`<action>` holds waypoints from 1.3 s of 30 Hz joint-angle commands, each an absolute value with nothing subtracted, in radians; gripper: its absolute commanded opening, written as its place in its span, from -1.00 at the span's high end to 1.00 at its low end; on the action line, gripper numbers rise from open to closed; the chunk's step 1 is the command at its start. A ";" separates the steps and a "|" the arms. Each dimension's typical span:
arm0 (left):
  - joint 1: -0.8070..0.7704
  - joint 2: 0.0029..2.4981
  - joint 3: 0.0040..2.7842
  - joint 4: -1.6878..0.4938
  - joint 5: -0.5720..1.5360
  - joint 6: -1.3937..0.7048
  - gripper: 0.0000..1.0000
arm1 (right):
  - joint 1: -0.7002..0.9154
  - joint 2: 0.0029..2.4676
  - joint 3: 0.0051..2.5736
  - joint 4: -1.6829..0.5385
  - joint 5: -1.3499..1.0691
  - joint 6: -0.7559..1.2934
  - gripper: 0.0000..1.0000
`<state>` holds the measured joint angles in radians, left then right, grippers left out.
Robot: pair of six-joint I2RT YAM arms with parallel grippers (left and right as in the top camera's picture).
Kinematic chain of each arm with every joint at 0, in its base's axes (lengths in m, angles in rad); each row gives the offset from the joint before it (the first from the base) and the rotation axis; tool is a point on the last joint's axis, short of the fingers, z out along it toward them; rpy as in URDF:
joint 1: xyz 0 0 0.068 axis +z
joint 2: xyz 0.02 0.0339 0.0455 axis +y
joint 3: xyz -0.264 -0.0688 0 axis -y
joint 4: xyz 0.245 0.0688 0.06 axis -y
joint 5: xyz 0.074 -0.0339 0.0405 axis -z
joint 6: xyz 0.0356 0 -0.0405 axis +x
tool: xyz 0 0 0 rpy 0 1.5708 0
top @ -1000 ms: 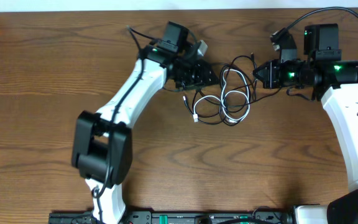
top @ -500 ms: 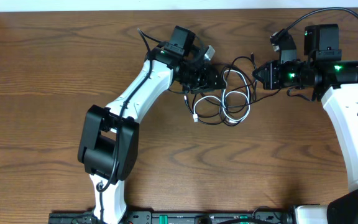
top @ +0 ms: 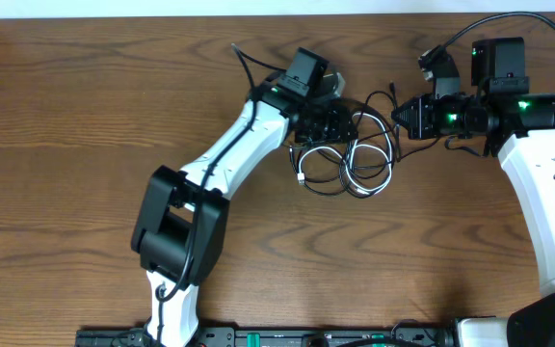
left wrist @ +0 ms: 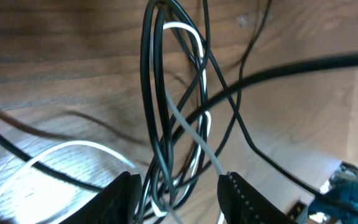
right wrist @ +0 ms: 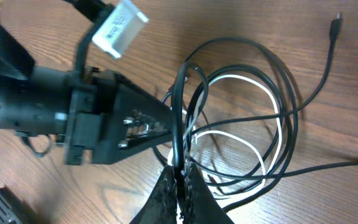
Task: Untangle cables
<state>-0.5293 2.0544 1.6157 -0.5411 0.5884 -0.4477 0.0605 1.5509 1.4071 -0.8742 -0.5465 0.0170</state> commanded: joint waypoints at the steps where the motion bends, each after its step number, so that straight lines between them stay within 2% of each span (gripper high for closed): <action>1: -0.550 2.123 1.618 -0.529 0.530 -0.503 0.21 | 0.056 1.531 1.411 -0.876 -0.568 0.002 0.97; 10: -0.574 2.185 1.618 -0.463 0.524 -0.529 0.42 | 0.056 1.531 1.411 -0.875 -0.567 -0.002 0.97; 11: -0.574 2.185 1.618 -0.460 0.513 -0.530 0.53 | 0.056 1.531 1.411 -0.875 -0.567 -0.003 0.97; 12: -0.574 2.183 1.618 -0.463 0.507 -0.529 0.82 | 0.056 1.531 1.411 -0.875 -0.566 -0.006 0.97; 13: -0.572 2.180 1.618 -0.466 0.502 -0.529 0.85 | 0.056 1.531 1.411 -0.875 -0.555 -0.004 0.97; 18: -0.526 2.088 1.619 -0.518 0.363 -0.513 0.85 | 0.028 1.532 1.411 -0.879 -0.420 0.111 0.98; 29: -0.302 1.736 1.619 -0.791 0.417 -0.384 0.85 | -0.155 1.554 1.411 -0.872 -0.379 0.176 0.98; 34: -0.284 1.647 1.619 -0.841 0.423 -0.336 0.85 | -0.215 1.630 1.411 -0.880 -0.331 0.179 0.98; 36: -0.285 1.630 1.619 -0.836 0.442 -0.333 0.85 | -0.222 1.662 1.411 -0.881 -0.391 0.155 0.98; 38: -0.287 1.622 1.619 -0.829 0.468 -0.334 0.85 | -0.216 1.685 1.411 -0.876 -0.599 0.028 0.82; 39: -0.287 1.621 1.619 -0.829 0.486 -0.339 0.85 | -0.207 1.691 1.411 -0.871 -0.717 -0.040 0.60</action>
